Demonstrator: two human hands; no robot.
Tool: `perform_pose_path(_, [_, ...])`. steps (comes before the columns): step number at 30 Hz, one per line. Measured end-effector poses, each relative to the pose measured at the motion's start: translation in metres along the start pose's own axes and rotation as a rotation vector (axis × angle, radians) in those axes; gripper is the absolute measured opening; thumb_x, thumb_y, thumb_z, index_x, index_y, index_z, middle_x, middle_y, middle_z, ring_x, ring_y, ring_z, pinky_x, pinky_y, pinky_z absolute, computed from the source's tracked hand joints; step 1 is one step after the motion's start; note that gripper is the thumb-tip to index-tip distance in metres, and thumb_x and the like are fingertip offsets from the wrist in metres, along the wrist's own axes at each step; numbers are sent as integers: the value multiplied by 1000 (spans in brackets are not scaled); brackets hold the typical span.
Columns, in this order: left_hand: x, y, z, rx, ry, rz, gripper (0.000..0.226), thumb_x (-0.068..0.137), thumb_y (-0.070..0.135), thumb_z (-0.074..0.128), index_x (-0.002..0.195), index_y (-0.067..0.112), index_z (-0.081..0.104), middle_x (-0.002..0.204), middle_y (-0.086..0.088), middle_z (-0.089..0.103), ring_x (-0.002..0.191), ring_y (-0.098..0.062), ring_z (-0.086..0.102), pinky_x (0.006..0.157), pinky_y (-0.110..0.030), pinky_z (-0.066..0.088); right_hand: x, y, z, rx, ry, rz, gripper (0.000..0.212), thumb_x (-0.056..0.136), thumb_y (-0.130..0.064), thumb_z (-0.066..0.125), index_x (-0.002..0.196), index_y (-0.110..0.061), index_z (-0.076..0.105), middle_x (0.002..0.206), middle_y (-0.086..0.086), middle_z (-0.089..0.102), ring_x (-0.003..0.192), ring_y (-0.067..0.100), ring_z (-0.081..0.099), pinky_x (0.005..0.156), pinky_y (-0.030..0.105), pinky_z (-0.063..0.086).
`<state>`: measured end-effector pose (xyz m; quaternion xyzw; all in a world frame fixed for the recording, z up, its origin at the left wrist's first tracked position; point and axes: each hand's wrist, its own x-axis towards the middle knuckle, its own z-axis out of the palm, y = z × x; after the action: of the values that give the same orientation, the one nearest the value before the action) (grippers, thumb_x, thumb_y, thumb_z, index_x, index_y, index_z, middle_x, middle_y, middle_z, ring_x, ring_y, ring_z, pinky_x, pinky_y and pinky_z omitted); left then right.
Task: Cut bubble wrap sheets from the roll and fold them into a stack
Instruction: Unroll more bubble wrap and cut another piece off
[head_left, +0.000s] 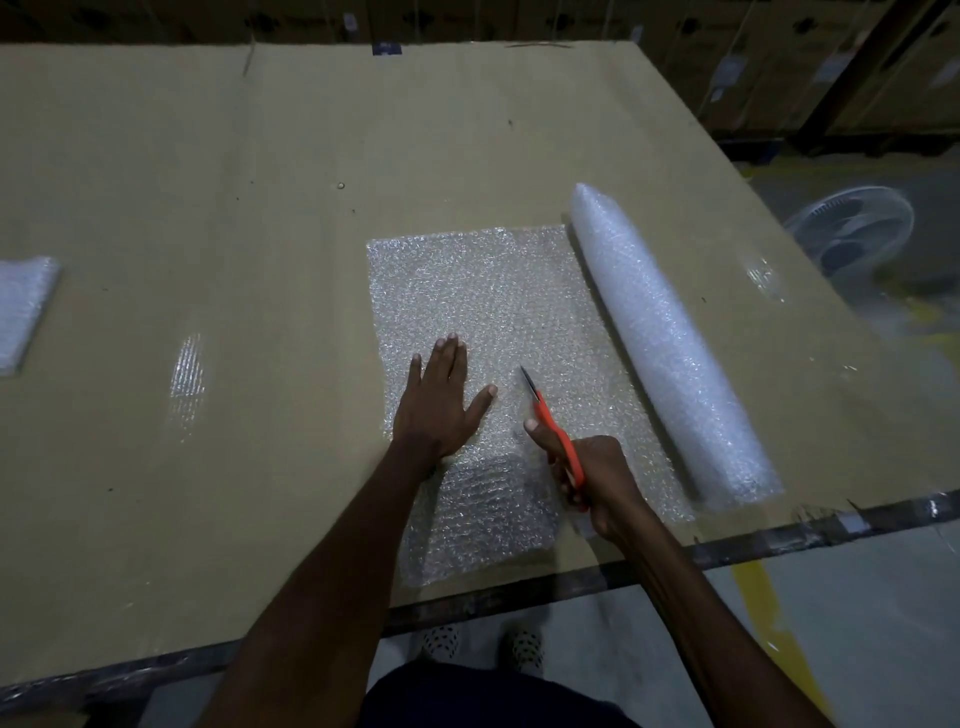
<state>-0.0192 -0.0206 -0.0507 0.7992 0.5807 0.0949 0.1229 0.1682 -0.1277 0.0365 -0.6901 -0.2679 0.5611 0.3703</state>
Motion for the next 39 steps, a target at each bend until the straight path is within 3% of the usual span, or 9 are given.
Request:
perform_pose_path(8, [1, 0, 0, -13, 13, 5, 91, 94, 70, 9, 159, 7, 12, 168, -8, 3, 155, -19, -3, 124, -45, -5, 9, -9, 9, -22, 14, -16, 52, 69, -50, 90, 61, -8, 60, 58, 14, 49, 40, 16, 37, 40, 20, 24])
perform_pose_path(15, [20, -13, -18, -260, -79, -55, 106, 78, 73, 41, 159, 11, 14, 168, -6, -3, 154, -22, -4, 122, -45, -7, 2, -12, 5, 2, 5, 26, 47, 72, -48, 88, 61, -10, 64, 54, 8, 53, 38, 13, 40, 38, 18, 26])
perform_pose_path(21, [50, -13, -26, -120, -43, -18, 99, 92, 75, 33, 159, 6, 10, 168, -10, -3, 154, -24, -9, 121, -49, -10, 3, -14, 8, -8, 28, 42, 51, 71, -52, 88, 71, -7, 65, 54, 7, 53, 39, 13, 40, 38, 19, 27])
perform_pose_path(26, [63, -27, -17, 22, -43, 58, 95, 93, 74, 8, 159, 6, 9, 168, -10, 0, 154, -21, -6, 123, -48, -7, 7, -19, 12, 19, 26, 38, 50, 71, -49, 89, 72, -5, 65, 55, 9, 51, 38, 13, 38, 38, 20, 25])
perform_pose_path(39, [62, -32, -9, 1, -7, 78, 88, 98, 69, 13, 160, 7, 6, 168, -8, -1, 155, -19, -5, 125, -46, -3, 14, -26, 24, -8, 46, 37, 50, 74, -48, 87, 56, -11, 59, 50, 7, 51, 38, 13, 40, 37, 19, 26])
